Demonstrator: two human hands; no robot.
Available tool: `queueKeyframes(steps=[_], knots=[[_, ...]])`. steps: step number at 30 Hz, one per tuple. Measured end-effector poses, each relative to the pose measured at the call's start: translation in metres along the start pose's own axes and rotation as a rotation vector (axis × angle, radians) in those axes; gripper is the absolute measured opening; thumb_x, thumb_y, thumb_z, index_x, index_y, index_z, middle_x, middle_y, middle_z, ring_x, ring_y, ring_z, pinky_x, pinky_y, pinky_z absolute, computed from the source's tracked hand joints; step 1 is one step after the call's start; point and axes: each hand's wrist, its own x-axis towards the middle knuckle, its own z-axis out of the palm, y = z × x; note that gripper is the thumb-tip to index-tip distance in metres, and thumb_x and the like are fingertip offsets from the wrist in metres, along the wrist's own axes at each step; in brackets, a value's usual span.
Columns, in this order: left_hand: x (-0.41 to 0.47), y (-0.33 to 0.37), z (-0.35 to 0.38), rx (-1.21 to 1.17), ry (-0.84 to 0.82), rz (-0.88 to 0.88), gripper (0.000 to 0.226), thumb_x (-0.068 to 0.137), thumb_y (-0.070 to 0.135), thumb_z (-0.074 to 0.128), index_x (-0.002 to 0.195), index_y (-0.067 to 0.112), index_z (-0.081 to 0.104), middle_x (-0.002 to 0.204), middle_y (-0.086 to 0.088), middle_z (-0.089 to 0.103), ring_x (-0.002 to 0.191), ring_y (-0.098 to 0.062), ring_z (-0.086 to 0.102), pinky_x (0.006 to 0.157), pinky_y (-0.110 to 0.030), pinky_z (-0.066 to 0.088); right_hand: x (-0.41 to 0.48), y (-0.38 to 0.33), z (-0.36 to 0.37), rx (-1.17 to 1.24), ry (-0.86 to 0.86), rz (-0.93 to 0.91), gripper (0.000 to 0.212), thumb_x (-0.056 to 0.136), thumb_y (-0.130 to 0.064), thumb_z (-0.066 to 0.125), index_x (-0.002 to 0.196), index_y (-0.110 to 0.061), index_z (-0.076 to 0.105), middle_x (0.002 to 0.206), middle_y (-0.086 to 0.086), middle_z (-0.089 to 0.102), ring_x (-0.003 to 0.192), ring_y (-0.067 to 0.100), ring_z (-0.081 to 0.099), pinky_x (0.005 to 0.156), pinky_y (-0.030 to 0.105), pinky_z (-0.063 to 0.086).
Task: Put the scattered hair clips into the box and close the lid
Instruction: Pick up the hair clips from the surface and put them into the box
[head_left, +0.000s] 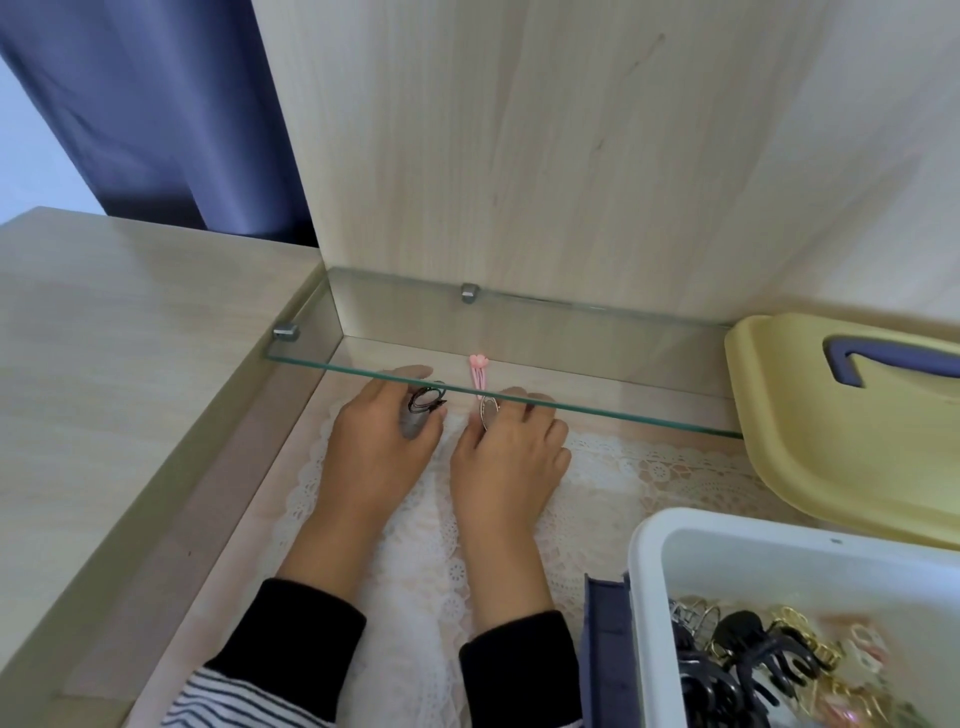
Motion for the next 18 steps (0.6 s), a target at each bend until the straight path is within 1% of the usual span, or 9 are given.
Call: queueKeyframes(steps=[3,5,7,10,12,14,16,18], knots=[[0.0,-0.001,0.0,0.022,0.009,0.033,0.034,0.078,0.011,0.073,0.112,0.017,0.068,0.106,0.001,0.064,0.094,-0.014,0.063,0.083,-0.028,0.052,0.0,-0.002,-0.003,0.074,0.006,-0.028,0.032,0.08,-0.025,0.069,0.108,-0.013,0.061,0.101,0.007,0.063,0.089,0.028,0.055,0.07,0.037,0.039],[-0.001,0.001,0.0,0.007,0.017,0.036,0.037,0.078,0.007,0.07,0.113,0.017,0.068,0.107,-0.001,0.061,0.092,-0.014,0.061,0.081,-0.028,0.052,-0.001,-0.004,-0.006,0.14,-0.013,-0.062,0.031,0.083,-0.02,0.065,0.112,-0.013,0.058,0.099,0.007,0.063,0.089,0.027,0.054,0.071,0.036,0.038],[0.0,0.002,0.0,-0.018,0.042,0.076,0.04,0.077,0.0,0.066,0.114,0.015,0.068,0.107,-0.003,0.057,0.088,-0.012,0.059,0.079,-0.028,0.052,-0.002,-0.006,-0.01,0.203,-0.042,-0.082,0.032,0.083,-0.011,0.06,0.115,-0.01,0.055,0.1,0.007,0.061,0.089,0.026,0.053,0.072,0.034,0.038],[0.002,0.004,-0.002,-0.027,0.051,0.129,0.044,0.076,-0.01,0.06,0.113,0.012,0.067,0.108,-0.005,0.054,0.086,-0.005,0.053,0.075,-0.023,0.053,-0.006,-0.009,-0.018,0.252,-0.064,-0.083,0.037,0.079,-0.001,0.055,0.116,-0.005,0.053,0.101,0.011,0.058,0.09,0.027,0.052,0.074,0.033,0.04],[0.003,0.007,-0.005,-0.006,0.027,0.129,0.045,0.075,-0.013,0.056,0.111,0.012,0.067,0.108,-0.005,0.055,0.087,-0.006,0.054,0.073,-0.022,0.052,-0.009,-0.011,-0.027,0.295,-0.07,-0.074,0.038,0.076,0.004,0.053,0.114,-0.001,0.054,0.1,0.014,0.057,0.089,0.029,0.053,0.074,0.034,0.042],[0.002,0.007,-0.009,0.002,0.012,0.098,0.046,0.072,-0.016,0.05,0.105,0.011,0.067,0.103,-0.005,0.06,0.086,-0.011,0.057,0.075,-0.017,0.048,-0.014,-0.014,-0.032,0.318,-0.094,-0.083,0.035,0.075,0.005,0.054,0.11,0.0,0.055,0.099,0.015,0.055,0.086,0.03,0.054,0.072,0.034,0.043],[-0.004,0.01,-0.017,-0.026,-0.014,0.074,0.046,0.067,-0.02,0.043,0.091,0.012,0.065,0.092,-0.003,0.062,0.081,-0.008,0.056,0.076,-0.011,0.044,-0.02,-0.016,-0.038,0.307,-0.154,-0.077,0.033,0.078,0.004,0.053,0.11,-0.003,0.055,0.1,0.013,0.053,0.085,0.029,0.053,0.068,0.032,0.041],[-0.016,0.014,-0.025,-0.047,-0.04,0.024,0.044,0.064,-0.022,0.04,0.079,0.014,0.059,0.084,-0.002,0.059,0.078,-0.006,0.053,0.072,-0.013,0.043,-0.029,-0.018,-0.043,0.271,-0.214,-0.072,0.031,0.083,0.003,0.053,0.113,-0.006,0.052,0.103,0.011,0.051,0.084,0.028,0.054,0.063,0.03,0.039]])
